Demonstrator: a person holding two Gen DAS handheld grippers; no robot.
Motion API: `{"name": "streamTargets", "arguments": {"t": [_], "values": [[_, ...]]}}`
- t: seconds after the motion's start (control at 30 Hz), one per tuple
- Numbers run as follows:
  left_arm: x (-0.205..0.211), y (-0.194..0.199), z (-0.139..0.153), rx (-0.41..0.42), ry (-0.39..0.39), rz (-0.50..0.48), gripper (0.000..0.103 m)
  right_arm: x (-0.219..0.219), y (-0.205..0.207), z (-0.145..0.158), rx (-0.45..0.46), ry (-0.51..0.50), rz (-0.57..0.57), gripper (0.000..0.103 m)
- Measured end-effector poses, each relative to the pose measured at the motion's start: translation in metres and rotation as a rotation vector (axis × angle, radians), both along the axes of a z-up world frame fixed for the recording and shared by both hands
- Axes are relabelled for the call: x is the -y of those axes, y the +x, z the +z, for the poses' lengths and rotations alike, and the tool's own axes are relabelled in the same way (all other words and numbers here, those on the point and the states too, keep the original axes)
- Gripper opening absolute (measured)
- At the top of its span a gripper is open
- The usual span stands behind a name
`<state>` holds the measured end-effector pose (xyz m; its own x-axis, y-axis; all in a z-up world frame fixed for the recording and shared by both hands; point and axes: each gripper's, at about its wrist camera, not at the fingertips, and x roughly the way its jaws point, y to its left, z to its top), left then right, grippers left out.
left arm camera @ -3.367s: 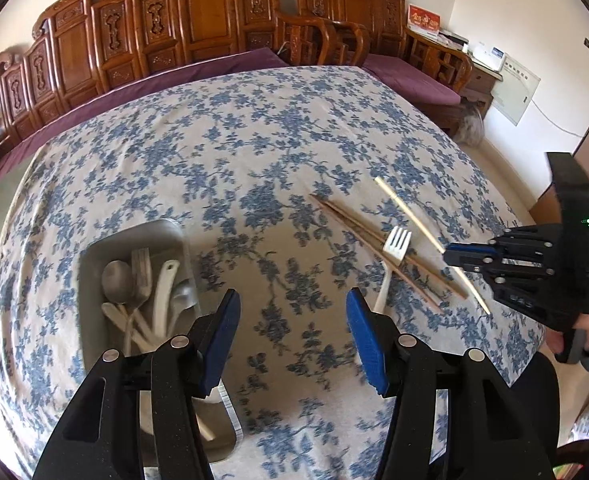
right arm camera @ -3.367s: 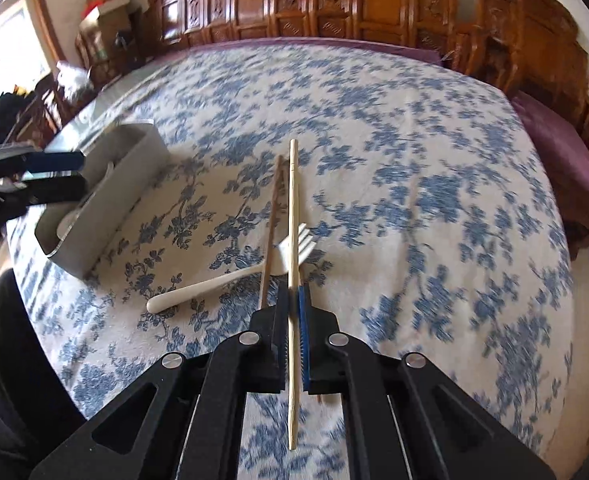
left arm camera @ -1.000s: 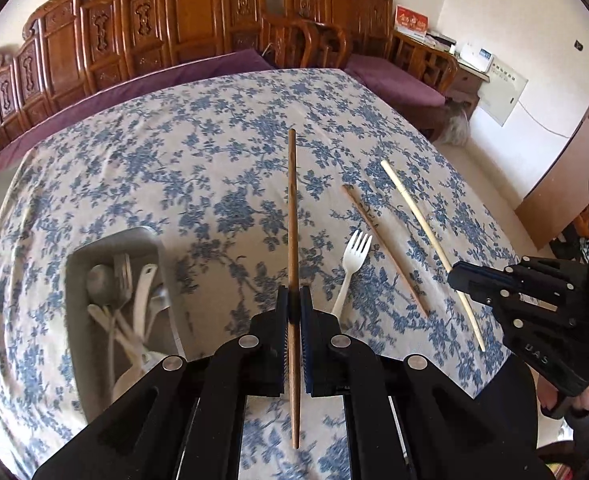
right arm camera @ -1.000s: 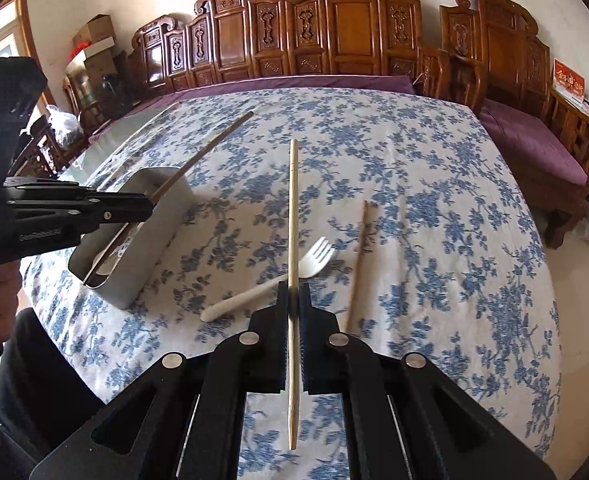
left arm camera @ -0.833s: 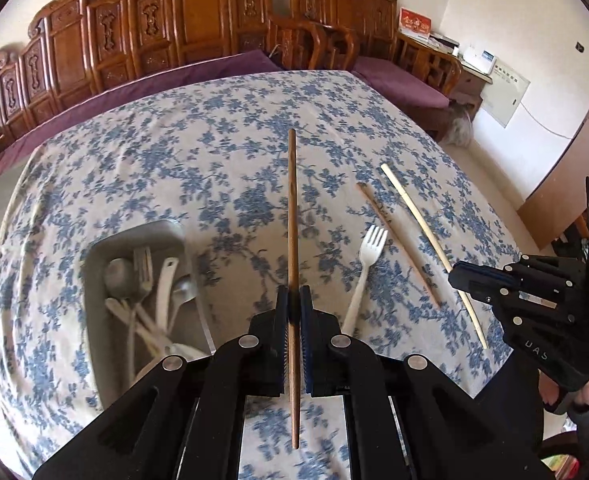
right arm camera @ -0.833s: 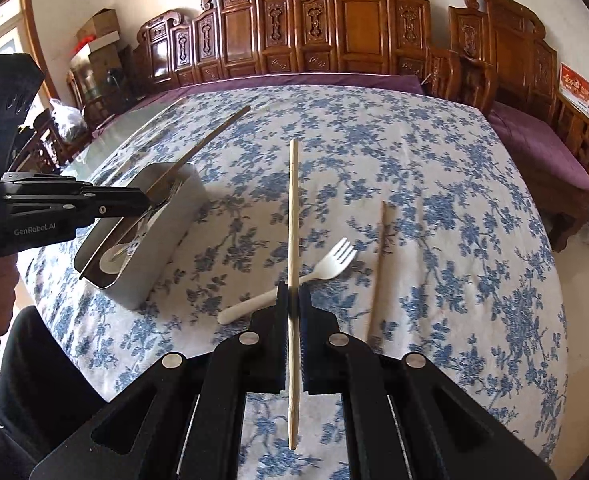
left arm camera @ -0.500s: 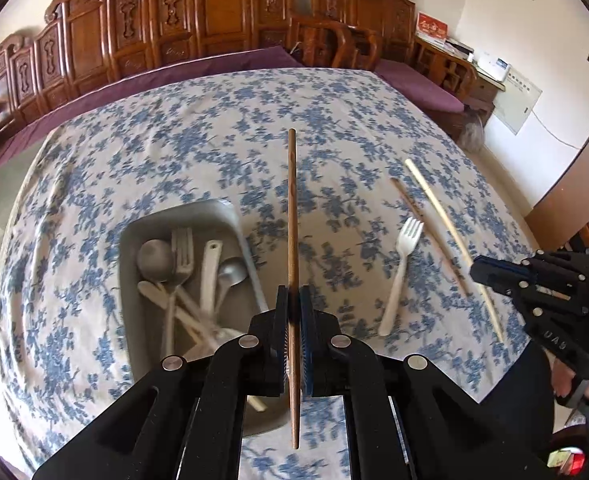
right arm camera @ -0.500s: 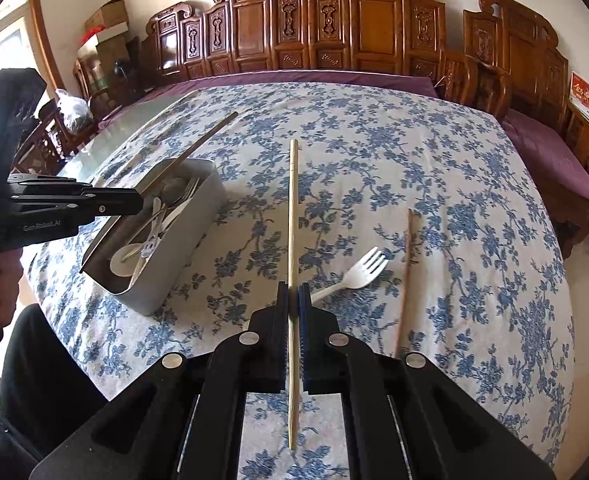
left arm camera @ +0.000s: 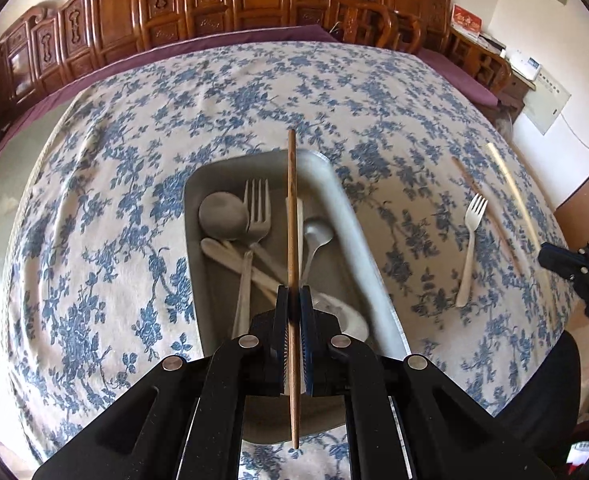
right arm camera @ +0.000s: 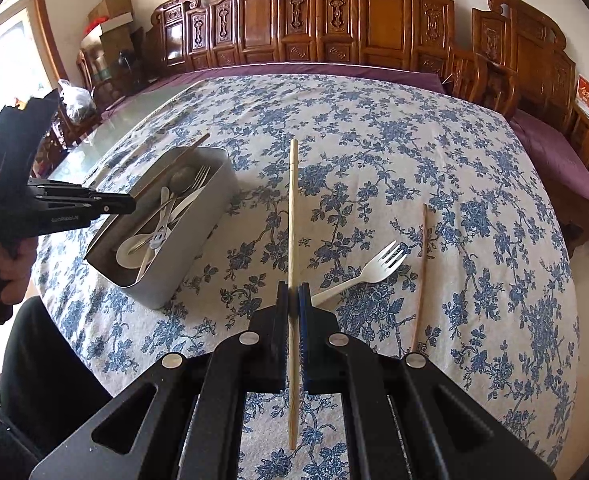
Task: Organize utensils
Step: 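Carry the dark chopstick into the grey tray and open the left tool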
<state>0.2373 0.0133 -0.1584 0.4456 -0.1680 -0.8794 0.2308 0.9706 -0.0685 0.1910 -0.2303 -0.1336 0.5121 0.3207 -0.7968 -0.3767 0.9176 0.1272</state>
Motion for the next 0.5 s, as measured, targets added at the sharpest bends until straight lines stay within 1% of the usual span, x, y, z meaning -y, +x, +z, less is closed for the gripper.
{"name": "streamTargets", "arguments": {"t": [0.13, 0.27, 0.5], "values": [[0.001, 0.000, -0.011, -0.030, 0.014, -0.025, 0.005, -0.001, 0.001, 0.000, -0.003, -0.005, 0.003, 0.006], [0.005, 0.001, -0.018, -0.043, 0.024, -0.039, 0.005, -0.003, 0.002, 0.000, -0.006, -0.005, 0.007, 0.006], [0.003, 0.010, -0.024, -0.048, 0.019, -0.033, 0.005, -0.009, 0.003, 0.001, -0.011, -0.009, 0.017, 0.006]]}}
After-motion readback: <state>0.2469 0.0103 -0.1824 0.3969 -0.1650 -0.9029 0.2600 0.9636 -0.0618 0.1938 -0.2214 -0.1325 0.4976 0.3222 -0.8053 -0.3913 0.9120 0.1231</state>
